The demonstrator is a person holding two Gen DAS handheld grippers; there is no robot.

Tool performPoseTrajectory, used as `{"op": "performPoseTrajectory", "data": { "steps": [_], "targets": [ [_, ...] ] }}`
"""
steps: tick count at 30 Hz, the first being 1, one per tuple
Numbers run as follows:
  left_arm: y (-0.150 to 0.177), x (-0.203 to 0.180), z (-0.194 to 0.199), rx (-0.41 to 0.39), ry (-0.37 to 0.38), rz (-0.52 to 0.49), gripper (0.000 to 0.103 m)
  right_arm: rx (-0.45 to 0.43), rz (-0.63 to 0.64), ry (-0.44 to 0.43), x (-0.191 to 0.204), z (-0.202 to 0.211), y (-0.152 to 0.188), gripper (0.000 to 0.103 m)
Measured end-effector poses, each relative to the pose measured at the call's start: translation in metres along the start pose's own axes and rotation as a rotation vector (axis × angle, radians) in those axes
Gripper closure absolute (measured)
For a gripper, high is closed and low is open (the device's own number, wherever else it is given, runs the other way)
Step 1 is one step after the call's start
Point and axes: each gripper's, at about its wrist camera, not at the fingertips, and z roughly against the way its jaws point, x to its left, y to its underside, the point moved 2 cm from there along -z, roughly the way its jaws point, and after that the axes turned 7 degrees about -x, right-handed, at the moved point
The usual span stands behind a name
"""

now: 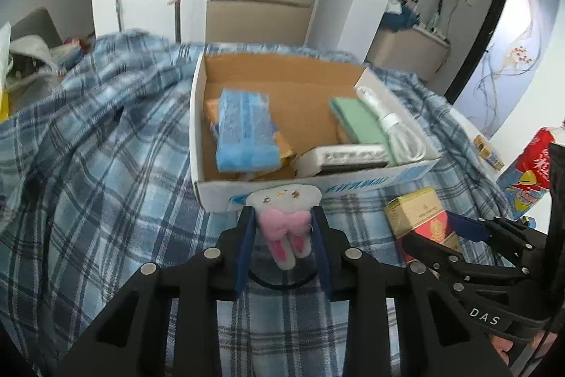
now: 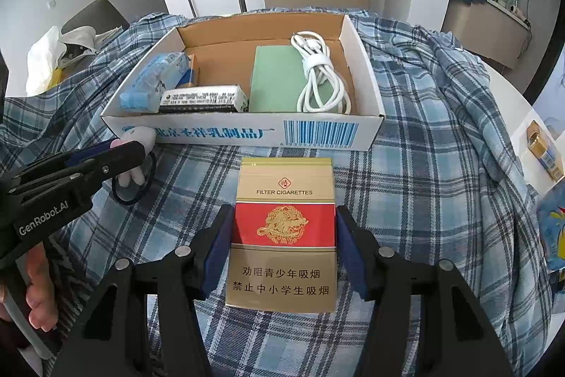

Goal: Organize soft objects
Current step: 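Lift the plush keychain with the left gripper while the right carries the cigarette box over the box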

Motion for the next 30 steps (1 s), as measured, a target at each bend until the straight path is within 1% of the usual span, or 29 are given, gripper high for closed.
{"op": "performPoseTrajectory", "data": {
  "steps": [3,4,6,8,9,12,14,16,18,20,21,24,27,29,30],
  "targets": [
    [-0.004,-0.01,0.02,-0.101,0.006,-0.047,0.07,-0.049,-0.005,-0.046,0.001,0.009,-0.003,0.047],
    [-0.005,-0.015,0.03,-0.153,0.007,-0.075,0.07,-0.079,-0.008,-0.054,0.001,0.014,-0.004,0.047],
    [-0.006,-0.023,0.045,-0.227,0.008,-0.113,0.07,-0.141,-0.005,-0.062,0.003,0.024,-0.006,0.047],
    [-0.005,-0.033,0.064,-0.332,0.012,-0.159,0.07,-0.214,0.008,-0.076,0.006,0.037,-0.008,0.047],
    [-0.004,-0.037,0.075,-0.388,0.016,-0.18,0.07,-0.25,0.015,-0.075,0.009,0.043,-0.009,0.047],
    [-0.001,-0.045,0.095,-0.493,0.015,-0.217,0.07,-0.365,0.021,-0.051,0.011,0.062,-0.011,0.047],
    [-0.001,-0.047,0.101,-0.522,0.019,-0.23,0.07,-0.427,0.012,-0.045,0.01,0.072,-0.011,0.047],
    [-0.001,-0.045,0.103,-0.529,0.029,-0.226,0.07,-0.461,0.005,-0.047,0.009,0.078,-0.012,0.047],
    [-0.003,-0.042,0.101,-0.523,0.015,-0.204,0.07,-0.47,-0.001,-0.054,0.008,0.079,-0.013,0.047],
    [-0.004,-0.039,0.101,-0.516,0.022,-0.187,0.07,-0.472,0.0,-0.06,0.007,0.079,-0.014,0.047],
    [-0.004,-0.038,0.101,-0.517,0.014,-0.182,0.07,-0.473,0.003,-0.063,0.008,0.079,-0.014,0.047],
    [-0.007,-0.041,0.106,-0.52,-0.007,-0.195,0.07,-0.487,0.009,-0.063,0.007,0.084,-0.015,0.047],
    [-0.019,-0.05,0.117,-0.531,-0.031,-0.228,0.07,-0.497,0.017,-0.063,0.004,0.094,-0.025,0.047],
    [-0.032,-0.054,0.126,-0.542,-0.03,-0.225,0.07,-0.512,0.016,-0.061,0.003,0.103,-0.035,0.047],
    [-0.039,-0.055,0.132,-0.555,-0.03,-0.216,0.07,-0.519,0.023,-0.047,0.002,0.107,-0.039,0.047]
  ]
}}
